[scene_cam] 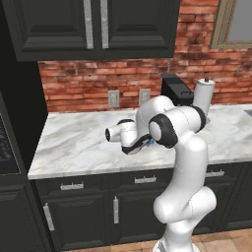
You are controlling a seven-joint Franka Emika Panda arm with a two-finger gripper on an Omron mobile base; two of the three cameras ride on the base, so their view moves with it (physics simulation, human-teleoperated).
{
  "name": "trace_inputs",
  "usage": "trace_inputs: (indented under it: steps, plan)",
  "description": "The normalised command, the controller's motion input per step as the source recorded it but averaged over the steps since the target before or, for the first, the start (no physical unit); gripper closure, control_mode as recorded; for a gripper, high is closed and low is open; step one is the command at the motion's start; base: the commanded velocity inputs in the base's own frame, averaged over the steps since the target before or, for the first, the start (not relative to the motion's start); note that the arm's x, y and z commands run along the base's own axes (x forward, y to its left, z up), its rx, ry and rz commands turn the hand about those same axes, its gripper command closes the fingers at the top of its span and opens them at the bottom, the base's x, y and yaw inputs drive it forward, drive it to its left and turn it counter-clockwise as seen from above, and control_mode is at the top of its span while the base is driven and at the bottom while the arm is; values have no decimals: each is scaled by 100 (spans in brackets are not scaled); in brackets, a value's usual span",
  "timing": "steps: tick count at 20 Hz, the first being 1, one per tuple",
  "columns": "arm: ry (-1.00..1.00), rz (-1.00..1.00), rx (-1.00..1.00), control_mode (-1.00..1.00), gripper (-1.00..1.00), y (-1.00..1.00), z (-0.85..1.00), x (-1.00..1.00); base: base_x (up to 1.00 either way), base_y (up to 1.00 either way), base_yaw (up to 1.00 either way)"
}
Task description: Take a sugar cube from the saucer and place it inside the coffee. Then, grab milk from the fridge and place it next to the coffee on the counter to sweeten the coffee.
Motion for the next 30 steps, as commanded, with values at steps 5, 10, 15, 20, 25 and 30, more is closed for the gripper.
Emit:
trace_inputs:
  steps: [5,10,15,20,25,30]
  plan:
    - [-10,-9,-9,-100,-100,30,0,-14,0,0,0]
    - [-14,-10,-11,-100,-100,35,0,-6,0,0,0]
    - [-16,-9,-8,-100,-100,33,0,-28,0,0,0]
    - [-32,-8,0,-100,-100,8,14,-92,0,0,0]
    - [-47,-4,1,-100,-100,-18,32,-100,0,0,0]
    - [-66,0,0,-100,-100,-28,24,-100,0,0,0]
